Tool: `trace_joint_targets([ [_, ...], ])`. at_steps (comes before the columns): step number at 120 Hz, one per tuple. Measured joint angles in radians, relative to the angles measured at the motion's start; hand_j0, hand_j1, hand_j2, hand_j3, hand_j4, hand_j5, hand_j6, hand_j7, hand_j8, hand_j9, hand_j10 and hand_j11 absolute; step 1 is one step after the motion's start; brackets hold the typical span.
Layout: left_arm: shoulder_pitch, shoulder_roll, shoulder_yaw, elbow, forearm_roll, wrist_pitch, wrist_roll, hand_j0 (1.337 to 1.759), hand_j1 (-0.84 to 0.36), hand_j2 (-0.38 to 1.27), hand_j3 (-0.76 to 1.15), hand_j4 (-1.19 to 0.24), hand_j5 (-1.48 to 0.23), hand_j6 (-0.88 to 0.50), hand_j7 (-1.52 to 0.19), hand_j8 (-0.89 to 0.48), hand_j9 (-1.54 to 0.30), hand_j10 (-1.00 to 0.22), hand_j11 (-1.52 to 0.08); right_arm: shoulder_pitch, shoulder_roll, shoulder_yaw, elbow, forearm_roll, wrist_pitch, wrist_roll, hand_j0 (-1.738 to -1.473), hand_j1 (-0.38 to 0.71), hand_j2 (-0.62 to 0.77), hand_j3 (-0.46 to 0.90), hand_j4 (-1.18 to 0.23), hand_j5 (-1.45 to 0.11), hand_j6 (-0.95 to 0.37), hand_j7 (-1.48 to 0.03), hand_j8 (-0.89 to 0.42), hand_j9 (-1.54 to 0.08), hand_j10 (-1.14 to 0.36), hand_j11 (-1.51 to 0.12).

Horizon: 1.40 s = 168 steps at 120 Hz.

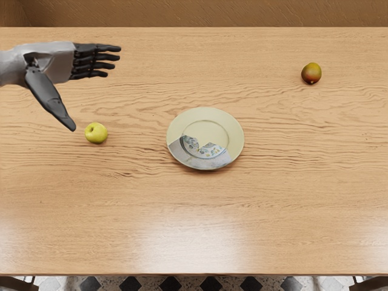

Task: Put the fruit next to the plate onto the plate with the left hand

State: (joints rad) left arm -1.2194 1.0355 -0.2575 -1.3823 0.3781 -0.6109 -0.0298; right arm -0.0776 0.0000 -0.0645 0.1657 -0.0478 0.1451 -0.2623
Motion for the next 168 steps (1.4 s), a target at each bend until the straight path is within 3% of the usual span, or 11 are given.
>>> trace_joint_targets([
  [20,0.005,-0.017,0.001,-0.004,-0.017,0.000,0.004,1.658,0.33,0.00,0.00,-0.02,-0.02,-0.02,-0.02,-0.02,-0.02,-0.02,-0.02,0.002,0.000,0.000,0.000,-0.001,0.000,0.000,-1.658,-0.35,0.00,0.00,0.00,0.00,0.00,0.00,0.00,0.00,0.00,0.00],
  [27,-0.004,-0.049,0.002,-0.004,-0.030,0.000,0.034,1.658,0.33,0.01,0.00,-0.02,-0.02,-0.02,-0.02,-0.02,-0.02,-0.02,-0.02,0.003,0.000,-0.001,0.000,-0.001,0.000,0.000,-1.658,-0.35,0.00,0.00,0.00,0.00,0.00,0.00,0.00,0.00,0.00,0.00],
  [32,-0.026,-0.061,0.003,-0.004,-0.035,0.000,0.106,1.658,0.33,0.00,0.00,-0.02,-0.02,-0.02,-0.02,-0.02,-0.02,-0.02,-0.02,0.004,0.000,-0.001,0.000,-0.001,0.000,0.000,-1.658,-0.35,0.00,0.00,0.00,0.00,0.00,0.00,0.00,0.00,0.00,0.00],
  [39,-0.070,-0.104,0.004,-0.004,-0.015,0.000,0.257,1.658,0.33,0.00,0.00,-0.02,-0.02,-0.02,-0.02,-0.02,-0.02,-0.02,-0.02,0.007,0.000,-0.001,0.000,-0.001,0.000,0.000,-1.658,-0.35,0.00,0.00,0.00,0.00,0.00,0.00,0.00,0.00,0.00,0.00],
  [50,-0.114,-0.164,0.005,-0.007,0.024,0.000,0.463,1.658,0.33,0.00,0.00,-0.02,-0.02,-0.02,-0.02,-0.02,-0.02,-0.02,-0.02,0.011,0.000,-0.001,0.000,-0.001,0.001,0.000,-1.658,-0.35,0.00,0.00,0.00,0.00,0.00,0.00,0.00,0.00,0.00,0.00],
  [57,-0.115,-0.237,0.005,-0.009,0.122,0.000,0.539,1.658,0.33,0.00,0.00,-0.02,-0.02,-0.02,-0.02,-0.02,-0.02,-0.02,-0.02,0.013,0.000,-0.001,0.000,-0.001,0.001,0.000,-1.658,-0.35,0.00,0.00,0.00,0.00,0.00,0.00,0.00,0.00,0.00,0.00],
  [66,-0.120,-0.243,0.003,-0.021,0.213,0.020,0.591,1.658,0.33,0.00,0.00,-0.02,-0.02,-0.02,-0.02,-0.02,-0.02,-0.02,-0.02,0.014,0.000,0.000,0.000,-0.001,0.001,0.000,-1.658,-0.35,0.00,0.00,0.00,0.00,0.00,0.00,0.00,0.00,0.00,0.00],
  [89,-0.053,-0.274,0.007,-0.124,0.576,0.229,0.633,1.658,0.33,0.00,0.00,-0.02,-0.02,-0.02,-0.02,-0.02,-0.02,-0.02,-0.02,0.016,0.000,0.000,0.000,-0.001,0.001,0.000,-1.658,-0.35,0.00,0.00,0.00,0.00,0.00,0.00,0.00,0.00,0.00,0.00],
  [106,-0.001,-0.280,0.008,-0.142,0.685,0.289,0.639,1.658,0.33,0.00,0.00,-0.02,-0.02,-0.02,-0.02,-0.02,-0.02,-0.02,-0.02,0.016,0.000,0.000,0.000,-0.001,0.001,0.000,-1.658,-0.35,0.00,0.00,0.00,0.00,0.00,0.00,0.00,0.00,0.00,0.00],
  [123,0.068,-0.343,0.010,-0.123,0.783,0.354,0.640,1.658,0.33,0.00,0.00,-0.02,-0.02,-0.02,-0.02,-0.02,-0.02,-0.02,-0.02,0.016,0.000,0.000,0.000,-0.001,0.001,0.000,-1.658,-0.35,0.00,0.00,0.00,0.00,0.00,0.00,0.00,0.00,0.00,0.00],
  [168,0.119,-0.404,0.011,-0.031,0.902,0.435,0.641,1.658,0.22,0.02,0.00,-0.12,-0.15,-0.12,-0.15,-0.12,-0.15,-0.12,-0.15,0.016,0.000,0.000,0.000,0.000,0.001,0.000,-1.658,-0.35,0.00,0.00,0.00,0.00,0.00,0.00,0.00,0.00,0.00,0.00],
])
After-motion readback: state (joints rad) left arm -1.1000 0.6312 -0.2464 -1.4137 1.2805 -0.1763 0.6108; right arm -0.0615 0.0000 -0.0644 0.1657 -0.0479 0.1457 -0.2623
